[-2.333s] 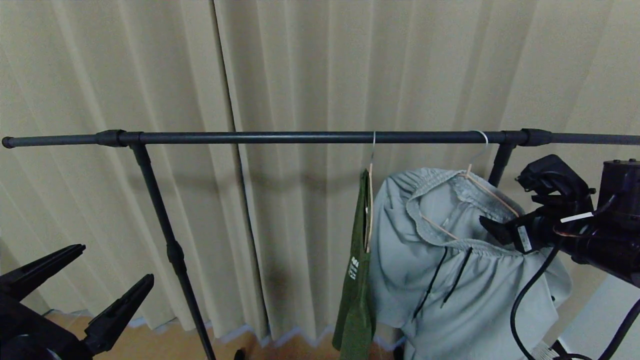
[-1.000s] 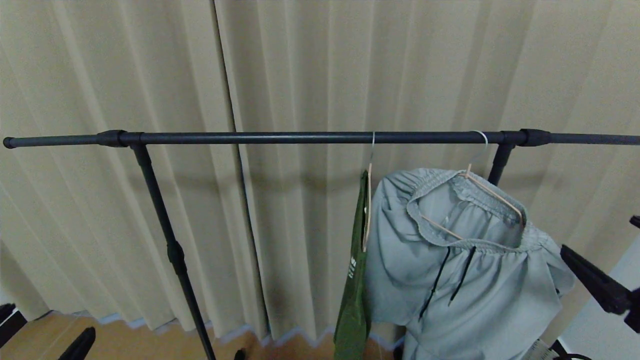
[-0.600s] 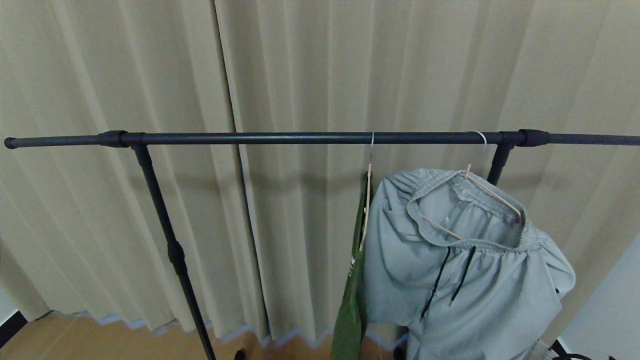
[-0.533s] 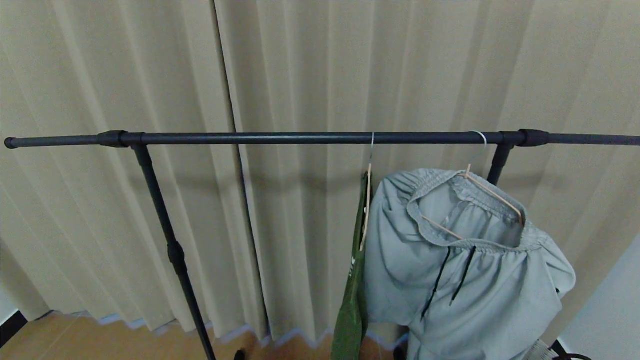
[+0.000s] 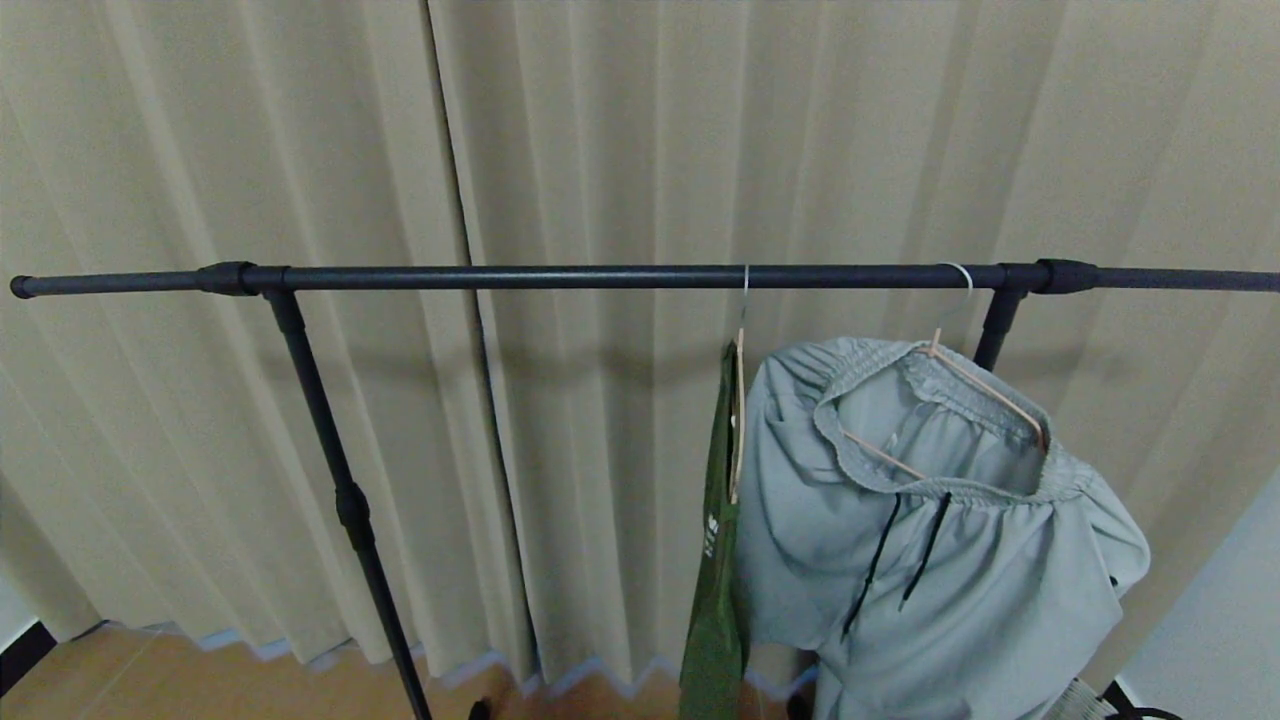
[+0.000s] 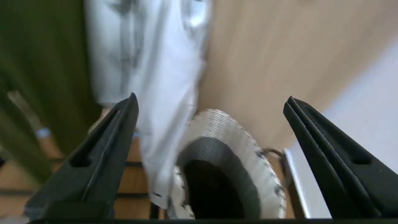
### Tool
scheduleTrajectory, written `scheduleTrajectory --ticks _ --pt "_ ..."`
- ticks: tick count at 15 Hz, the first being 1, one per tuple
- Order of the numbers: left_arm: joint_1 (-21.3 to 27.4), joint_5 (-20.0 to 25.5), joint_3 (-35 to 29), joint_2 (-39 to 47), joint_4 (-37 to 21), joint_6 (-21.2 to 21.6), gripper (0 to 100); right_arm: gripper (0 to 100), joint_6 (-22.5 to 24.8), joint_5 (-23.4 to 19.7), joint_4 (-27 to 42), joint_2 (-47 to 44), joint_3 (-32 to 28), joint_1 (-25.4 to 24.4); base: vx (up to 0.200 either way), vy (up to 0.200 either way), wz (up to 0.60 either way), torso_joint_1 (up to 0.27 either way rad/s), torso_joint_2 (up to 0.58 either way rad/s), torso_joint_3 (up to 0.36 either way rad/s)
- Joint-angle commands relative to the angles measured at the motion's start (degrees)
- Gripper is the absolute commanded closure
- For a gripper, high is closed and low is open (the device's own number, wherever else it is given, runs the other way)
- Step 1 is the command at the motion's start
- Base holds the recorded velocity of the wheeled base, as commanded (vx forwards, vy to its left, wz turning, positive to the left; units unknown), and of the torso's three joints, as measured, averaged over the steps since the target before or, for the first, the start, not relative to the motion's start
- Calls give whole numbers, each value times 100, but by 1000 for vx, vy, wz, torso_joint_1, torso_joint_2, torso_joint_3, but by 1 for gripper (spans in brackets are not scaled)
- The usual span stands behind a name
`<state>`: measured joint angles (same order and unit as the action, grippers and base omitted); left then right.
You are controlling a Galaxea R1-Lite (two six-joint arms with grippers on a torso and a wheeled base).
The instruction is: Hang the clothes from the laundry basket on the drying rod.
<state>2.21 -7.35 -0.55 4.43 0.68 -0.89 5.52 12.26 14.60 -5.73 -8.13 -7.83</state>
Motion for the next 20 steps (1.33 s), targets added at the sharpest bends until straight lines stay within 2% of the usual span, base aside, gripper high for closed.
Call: scheduleTrajectory --ticks 1,2,3,4,6,7,8,9,11,13,14,17,18,20 --pt "-1 243 2 -3 11 1 0 0 10 101 7 -77 -4 282 0 0 0 0 0 0" --pt "-10 656 55 -12 11 27 0 0 19 110 7 -113 -4 563 0 0 0 0 0 0" --pt "-10 832 55 -21 2 115 0 0 19 66 7 -16 -4 580 0 0 0 0 0 0" --pt "-19 928 55 -21 2 212 0 0 19 48 7 134 5 528 0 0 0 0 0 0" --pt "-10 1210 55 -12 -7 344 0 0 -7 -330 -10 362 13 686 0 0 0 0 0 0" --pt "-10 1227 55 -12 -7 353 0 0 -7 -374 -10 388 22 695 0 0 0 0 0 0" --pt "-10 1456 55 -21 -7 511 0 0 -25 -971 -54 564 48 747 0 0 0 0 0 0" --pt "-19 1482 55 -21 -7 528 0 0 -42 -1297 -72 564 75 747 0 0 0 0 0 0" --pt "-89 1438 55 -144 -7 484 0 0 -34 -1481 -72 564 84 747 0 0 0 0 0 0" --pt "-203 1438 55 -443 2 484 0 0 -104 -1534 -168 573 251 756 0 0 0 0 0 0" --pt "-203 1429 55 -443 2 467 0 0 -122 -1604 -784 573 514 756 0 0 0 0 0 0" --pt "-203 1394 55 -443 2 449 0 0 -139 -1973 -898 573 567 756 0 0 0 0 0 0" --pt "-203 1394 55 -443 2 449 0 0 -297 -2061 -907 573 567 756 0 0 0 0 0 0" --pt "-203 1394 55 -443 2 449 0 0 -412 -2053 -916 573 567 756 0 0 0 0 0 0"
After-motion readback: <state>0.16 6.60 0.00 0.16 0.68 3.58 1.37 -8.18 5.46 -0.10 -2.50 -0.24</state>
